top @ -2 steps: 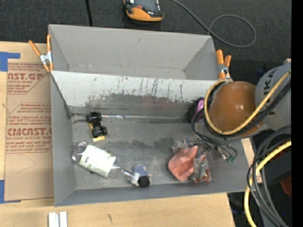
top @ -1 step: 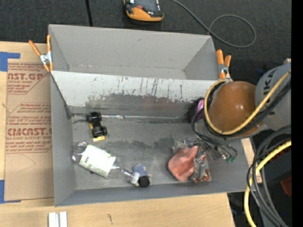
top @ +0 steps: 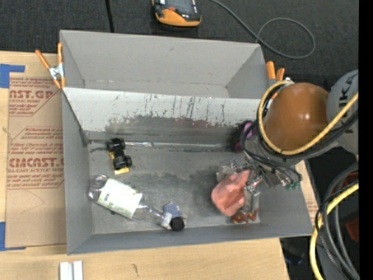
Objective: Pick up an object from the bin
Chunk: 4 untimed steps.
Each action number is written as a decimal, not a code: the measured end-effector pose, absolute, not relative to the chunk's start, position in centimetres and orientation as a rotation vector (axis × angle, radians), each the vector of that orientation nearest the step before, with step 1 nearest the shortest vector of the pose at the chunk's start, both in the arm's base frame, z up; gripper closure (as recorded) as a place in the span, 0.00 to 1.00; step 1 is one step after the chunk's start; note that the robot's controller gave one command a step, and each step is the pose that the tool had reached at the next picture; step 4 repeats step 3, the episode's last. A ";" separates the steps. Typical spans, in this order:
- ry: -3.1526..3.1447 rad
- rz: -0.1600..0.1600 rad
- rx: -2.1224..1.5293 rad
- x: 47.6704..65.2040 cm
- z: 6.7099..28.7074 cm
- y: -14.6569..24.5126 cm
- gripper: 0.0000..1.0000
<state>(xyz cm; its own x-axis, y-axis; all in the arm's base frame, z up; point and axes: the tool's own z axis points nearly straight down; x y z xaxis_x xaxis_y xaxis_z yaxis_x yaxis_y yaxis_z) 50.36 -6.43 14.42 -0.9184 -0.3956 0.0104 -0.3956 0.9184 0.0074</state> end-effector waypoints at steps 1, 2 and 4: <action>-3.076 0.005 0.699 50.1 13.8 -8.4 1.00; -3.050 -0.011 0.687 49.2 15.3 -6.7 1.00; -3.063 -0.005 0.675 53.2 22.5 -6.7 1.00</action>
Offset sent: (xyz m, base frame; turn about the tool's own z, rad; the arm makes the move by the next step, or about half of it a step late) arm -0.0071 0.0407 0.1163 -0.0256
